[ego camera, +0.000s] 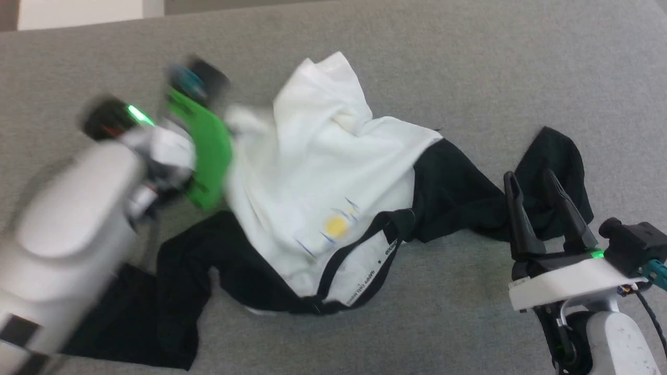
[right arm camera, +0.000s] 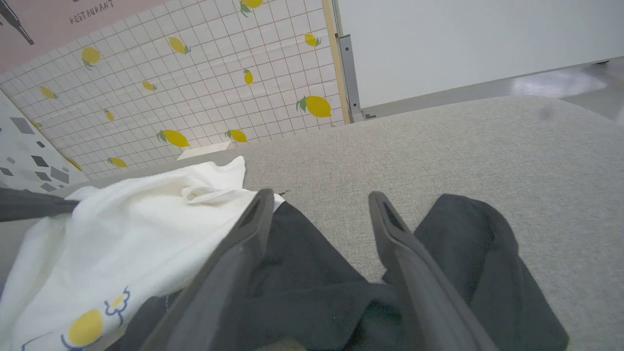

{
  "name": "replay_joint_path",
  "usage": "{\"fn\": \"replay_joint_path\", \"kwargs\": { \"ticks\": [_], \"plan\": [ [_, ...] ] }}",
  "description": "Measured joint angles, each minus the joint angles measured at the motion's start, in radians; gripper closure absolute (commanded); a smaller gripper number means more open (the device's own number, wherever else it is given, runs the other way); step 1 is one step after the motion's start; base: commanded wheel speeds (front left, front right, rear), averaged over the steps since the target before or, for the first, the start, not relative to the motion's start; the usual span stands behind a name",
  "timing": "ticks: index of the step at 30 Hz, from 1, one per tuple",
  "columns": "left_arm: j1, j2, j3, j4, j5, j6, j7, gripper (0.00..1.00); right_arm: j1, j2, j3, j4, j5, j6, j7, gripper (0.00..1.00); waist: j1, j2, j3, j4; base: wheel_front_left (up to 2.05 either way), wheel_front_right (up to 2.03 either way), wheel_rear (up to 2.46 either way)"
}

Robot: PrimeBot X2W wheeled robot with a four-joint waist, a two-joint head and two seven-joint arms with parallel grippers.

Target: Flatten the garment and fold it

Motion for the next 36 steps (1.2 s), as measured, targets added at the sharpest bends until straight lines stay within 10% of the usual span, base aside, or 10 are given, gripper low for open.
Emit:
{"fn": "replay_joint_path", "kwargs": {
  "ticks": [12,14,22,28,36],
  "plan": [
    [-0.172,0.068,0.11,0.254,0.15,0.103,-0.314,1.0,-0.077,0.0,0.058,0.059,0.017,0.0,-0.047,0.0,0.0001,0.0,0.092,-0.069,0.0,0.0,0.0],
    [-0.161,0.05,0.115,0.277,0.13,0.106,-0.325,0.0,-0.08,0.0,0.06,0.062,0.015,0.0,-0.048,0.0,0.0001,0.0,0.096,-0.076,0.0,0.0,0.0],
    [-0.01,-0.034,0.204,0.222,0.041,0.166,-0.593,0.0,-0.078,-0.028,0.14,-0.023,-0.091,0.0,0.023,0.0,0.0001,0.0,0.06,-0.056,0.0,0.0,0.0],
    [0.195,-0.097,0.27,0.07,0.005,0.222,-0.829,0.0,-0.077,-0.179,0.276,-0.09,-0.156,0.0,0.182,0.0,0.0,0.0,0.016,-0.003,0.0,0.0,0.0],
    [0.469,-0.192,0.414,-0.193,0.074,0.28,-0.861,0.0,-0.215,-0.415,0.499,-0.101,-0.126,0.0,0.367,0.0,-0.0001,0.0,-0.02,0.075,0.0,0.0,0.0]
  ]
}}
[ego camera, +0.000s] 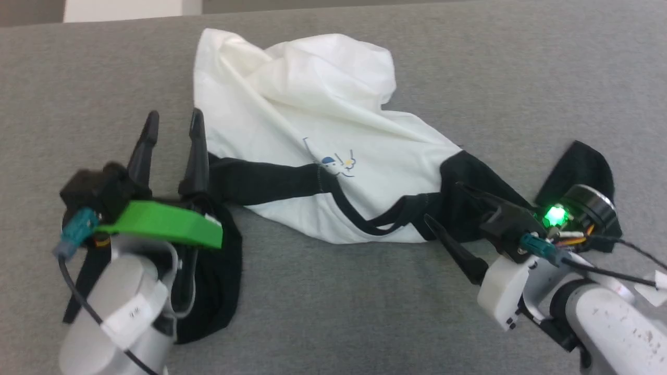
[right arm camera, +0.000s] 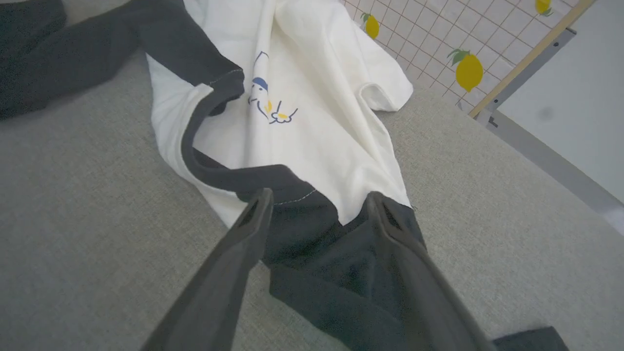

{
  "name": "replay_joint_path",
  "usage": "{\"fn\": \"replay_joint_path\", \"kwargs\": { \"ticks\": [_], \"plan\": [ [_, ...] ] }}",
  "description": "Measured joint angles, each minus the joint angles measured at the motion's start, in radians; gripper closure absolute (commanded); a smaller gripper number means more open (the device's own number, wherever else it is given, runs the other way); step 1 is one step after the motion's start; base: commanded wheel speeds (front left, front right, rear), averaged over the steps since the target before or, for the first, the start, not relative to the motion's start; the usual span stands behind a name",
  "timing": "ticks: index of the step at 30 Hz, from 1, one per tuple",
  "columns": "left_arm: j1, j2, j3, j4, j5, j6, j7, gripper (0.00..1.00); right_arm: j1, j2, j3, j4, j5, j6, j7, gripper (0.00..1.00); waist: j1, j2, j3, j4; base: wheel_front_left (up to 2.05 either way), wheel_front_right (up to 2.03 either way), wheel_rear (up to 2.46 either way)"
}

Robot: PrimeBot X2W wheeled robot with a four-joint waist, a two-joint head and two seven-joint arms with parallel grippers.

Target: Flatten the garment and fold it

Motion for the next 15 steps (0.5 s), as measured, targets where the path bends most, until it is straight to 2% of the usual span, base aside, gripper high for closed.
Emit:
{"fn": "replay_joint_path", "kwargs": {
  "ticks": [3,8,9,10,12,13,15],
  "plan": [
    [0.072,-0.044,0.046,-0.05,0.044,-0.007,0.0,0.0,-0.079,-0.066,0.089,0.018,0.043,0.0,0.048,0.0,0.0,0.0,-0.004,0.03,0.0,0.0,0.0],
    [0.116,-0.093,0.093,-0.064,0.095,-0.043,0.0,0.0,-0.213,-0.159,0.219,0.078,0.131,0.0,0.119,0.0,0.0,0.0,-0.002,0.078,0.0,0.0,0.0],
    [0.117,-0.099,0.099,-0.063,0.105,-0.051,0.0,0.0,-0.242,-0.172,0.248,0.091,0.15,0.0,0.136,0.06,0.0,0.0,0.0,0.088,0.0,0.0,0.0],
    [0.118,-0.107,0.106,-0.061,0.112,-0.06,0.0,0.0,-0.27,-0.186,0.281,0.102,0.175,0.0,0.154,0.38,0.0,0.0,0.001,0.097,0.0,0.0,0.0],
    [0.118,-0.123,0.115,-0.054,0.118,-0.078,0.0,0.0,-0.311,-0.209,0.348,0.109,0.226,0.0,0.181,0.95,0.0,0.0,0.004,0.113,0.0,0.0,0.0],
    [0.118,-0.13,0.119,-0.048,0.124,-0.087,0.0,0.0,-0.331,-0.221,0.385,0.107,0.256,0.0,0.192,1.0,0.0,0.0,0.005,0.121,0.0,0.0,0.0],
    [0.119,-0.145,0.131,-0.033,0.134,-0.104,0.0,0.0,-0.357,-0.24,0.425,0.093,0.307,0.0,0.197,1.0,0.0,0.0,0.005,0.132,0.0,0.0,0.0]
  ]
}}
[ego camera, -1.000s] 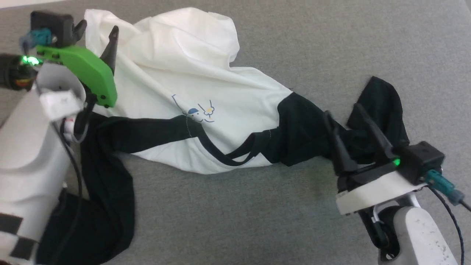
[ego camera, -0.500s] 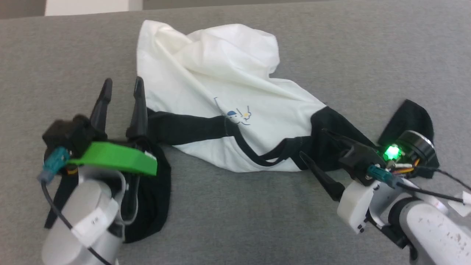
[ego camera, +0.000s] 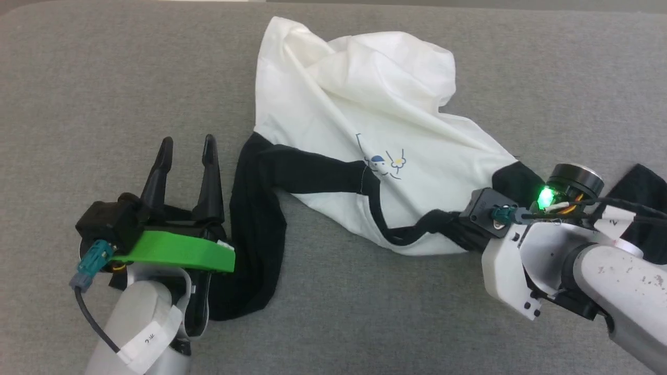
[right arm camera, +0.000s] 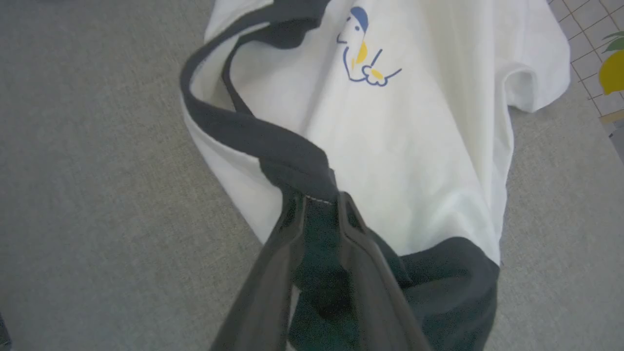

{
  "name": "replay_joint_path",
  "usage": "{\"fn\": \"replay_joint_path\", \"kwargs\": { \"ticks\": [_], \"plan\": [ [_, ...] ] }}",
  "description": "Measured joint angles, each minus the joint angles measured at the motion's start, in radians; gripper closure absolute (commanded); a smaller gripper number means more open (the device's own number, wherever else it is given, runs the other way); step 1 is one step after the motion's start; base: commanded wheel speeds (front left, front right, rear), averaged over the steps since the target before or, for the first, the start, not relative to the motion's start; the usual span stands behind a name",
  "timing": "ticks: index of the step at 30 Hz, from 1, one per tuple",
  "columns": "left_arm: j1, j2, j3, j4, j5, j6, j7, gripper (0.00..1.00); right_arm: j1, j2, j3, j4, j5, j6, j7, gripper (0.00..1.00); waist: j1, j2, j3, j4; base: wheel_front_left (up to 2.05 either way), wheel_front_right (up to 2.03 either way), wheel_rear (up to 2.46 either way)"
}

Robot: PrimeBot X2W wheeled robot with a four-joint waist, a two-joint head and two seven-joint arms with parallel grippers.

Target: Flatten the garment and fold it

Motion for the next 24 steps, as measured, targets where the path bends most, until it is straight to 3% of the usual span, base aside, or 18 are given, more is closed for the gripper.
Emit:
{"fn": "replay_joint_path", "kwargs": {
  "ticks": [7,12,15,16,17,24],
  "plan": [
    [0.035,-0.036,0.052,0.045,0.031,-0.039,0.0,0.0,0.029,-0.091,0.021,-0.167,0.118,0.0,0.06,1.0,0.0,0.0,-0.041,0.007,0.0,0.0,0.0],
    [0.062,-0.053,0.077,0.065,0.04,-0.058,0.0,0.0,0.256,-0.155,-0.03,-0.276,0.19,0.0,0.205,1.0,-0.0001,0.0,-0.087,-0.014,0.0,0.0,0.0],
    [0.064,-0.061,0.083,0.065,0.045,-0.064,0.0,0.0,0.434,-0.149,-0.075,-0.264,0.218,0.0,0.263,1.0,-0.0001,0.0,-0.104,-0.035,0.0,0.0,0.0],
    [0.064,-0.061,0.085,0.066,0.045,-0.067,0.0,0.0,0.486,-0.134,-0.107,-0.245,0.201,0.0,0.269,0.84,-0.0001,0.0,-0.108,-0.043,0.0,0.0,0.0],
    [0.064,-0.062,0.085,0.067,0.049,-0.067,0.0,0.0,0.533,-0.109,-0.151,-0.223,0.186,0.0,0.265,0.0,-0.0001,0.0,-0.111,-0.05,0.0,0.0,0.0],
    [0.064,-0.063,0.081,0.077,0.071,-0.08,0.0,0.0,0.724,0.137,-0.468,-0.212,0.049,0.0,0.147,0.0,-0.0001,0.0,-0.125,-0.066,0.0,0.0,0.0]
  ]
}}
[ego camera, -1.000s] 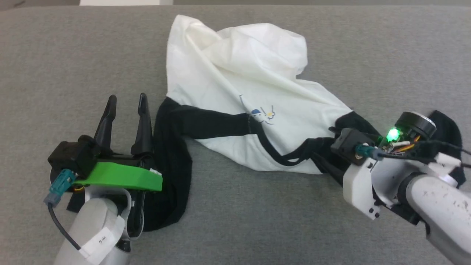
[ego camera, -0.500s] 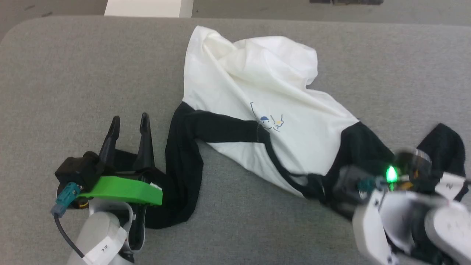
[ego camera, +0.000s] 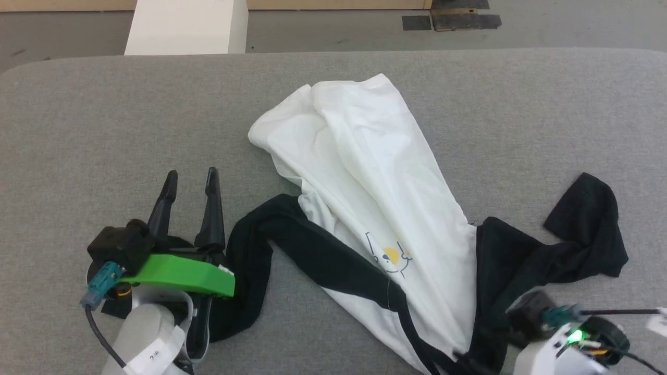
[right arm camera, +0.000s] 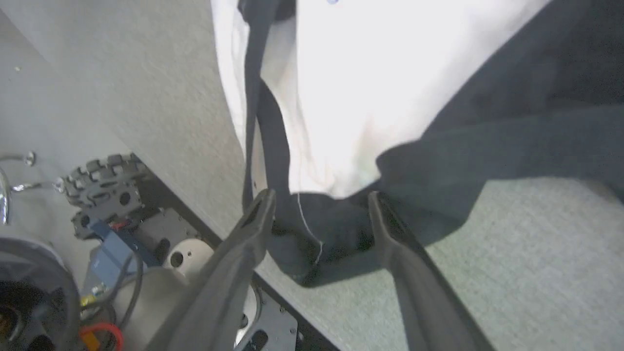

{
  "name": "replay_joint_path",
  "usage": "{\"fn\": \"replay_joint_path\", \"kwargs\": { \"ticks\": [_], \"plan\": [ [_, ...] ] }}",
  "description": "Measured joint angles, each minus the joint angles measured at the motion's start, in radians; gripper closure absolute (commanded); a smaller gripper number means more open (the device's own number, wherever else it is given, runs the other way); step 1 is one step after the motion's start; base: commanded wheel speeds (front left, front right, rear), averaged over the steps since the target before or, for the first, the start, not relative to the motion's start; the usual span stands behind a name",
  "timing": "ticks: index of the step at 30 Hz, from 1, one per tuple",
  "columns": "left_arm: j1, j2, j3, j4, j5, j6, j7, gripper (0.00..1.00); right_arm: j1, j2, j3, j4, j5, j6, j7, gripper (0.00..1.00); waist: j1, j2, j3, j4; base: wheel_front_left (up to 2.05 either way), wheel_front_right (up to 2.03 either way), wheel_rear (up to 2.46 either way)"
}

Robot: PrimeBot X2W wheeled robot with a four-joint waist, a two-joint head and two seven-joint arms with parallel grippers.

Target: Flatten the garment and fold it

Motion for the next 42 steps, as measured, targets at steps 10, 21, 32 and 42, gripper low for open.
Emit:
{"fn": "replay_joint_path", "kwargs": {
  "ticks": [10,21,32,42],
  "plan": [
    [0.007,-0.019,-0.01,0.017,0.001,-0.018,0.0,0.0,0.071,0.381,-0.394,-0.051,-0.271,0.0,-0.153,0.0,0.0,0.0,-0.005,0.026,0.0,0.0,0.0],
    [-0.004,-0.033,-0.012,0.015,0.007,-0.031,0.0,0.0,-0.101,0.517,-0.621,0.094,-0.492,0.0,-0.052,0.0,0.0,-0.0001,0.037,0.049,0.0,0.0,0.0],
    [-0.019,-0.048,-0.001,0.024,0.012,-0.047,0.0,0.0,-0.104,0.519,-0.686,0.196,-0.523,0.0,0.116,1.0,0.0,0.0,0.06,0.076,0.0,0.0,0.0],
    [-0.017,-0.052,0.019,0.037,0.012,-0.055,0.0,0.0,-0.047,0.521,-1.063,0.177,-0.522,0.0,-0.064,1.0,0.0,0.0,0.015,0.049,0.0,0.0,0.0]
  ]
}}
